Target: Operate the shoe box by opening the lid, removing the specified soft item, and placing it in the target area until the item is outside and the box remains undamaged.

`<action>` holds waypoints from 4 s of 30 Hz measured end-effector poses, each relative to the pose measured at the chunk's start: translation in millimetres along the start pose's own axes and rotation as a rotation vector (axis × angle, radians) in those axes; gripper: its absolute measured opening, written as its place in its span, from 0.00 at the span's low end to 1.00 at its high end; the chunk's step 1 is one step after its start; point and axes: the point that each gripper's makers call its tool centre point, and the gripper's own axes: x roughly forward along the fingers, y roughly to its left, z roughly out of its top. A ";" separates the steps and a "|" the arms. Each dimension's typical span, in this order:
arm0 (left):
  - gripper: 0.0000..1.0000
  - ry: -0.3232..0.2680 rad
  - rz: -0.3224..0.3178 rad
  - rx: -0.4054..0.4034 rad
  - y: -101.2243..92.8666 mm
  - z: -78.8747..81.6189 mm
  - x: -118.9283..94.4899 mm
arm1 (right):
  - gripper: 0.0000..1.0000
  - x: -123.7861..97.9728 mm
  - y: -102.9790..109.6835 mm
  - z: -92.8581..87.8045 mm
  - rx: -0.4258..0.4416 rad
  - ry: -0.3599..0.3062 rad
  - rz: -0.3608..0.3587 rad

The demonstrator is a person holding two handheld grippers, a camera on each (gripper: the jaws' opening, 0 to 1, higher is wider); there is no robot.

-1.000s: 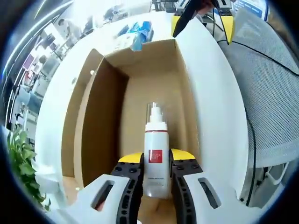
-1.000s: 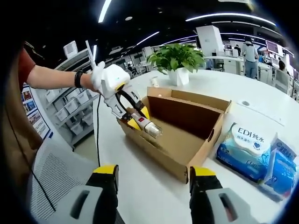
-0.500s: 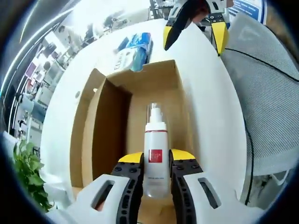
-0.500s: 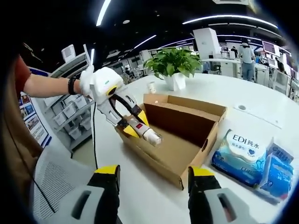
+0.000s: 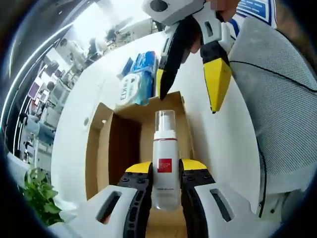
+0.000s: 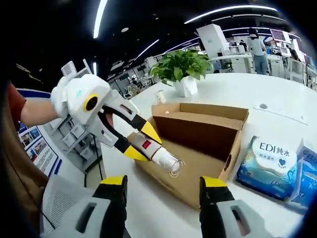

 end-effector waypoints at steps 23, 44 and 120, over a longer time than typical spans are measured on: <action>0.20 -0.056 -0.020 0.066 -11.8 34.7 0.3 | 0.32 -2.4 0.0 8.8 0.294 -0.107 0.113; 0.19 -0.057 0.000 0.071 -16.0 42.5 6.0 | 0.19 -3.5 18.1 17.8 0.467 -0.143 0.219; 0.20 -0.301 0.285 -0.442 177.5 159.4 137.8 | 0.18 -67.6 -196.3 120.7 -0.065 0.409 -0.150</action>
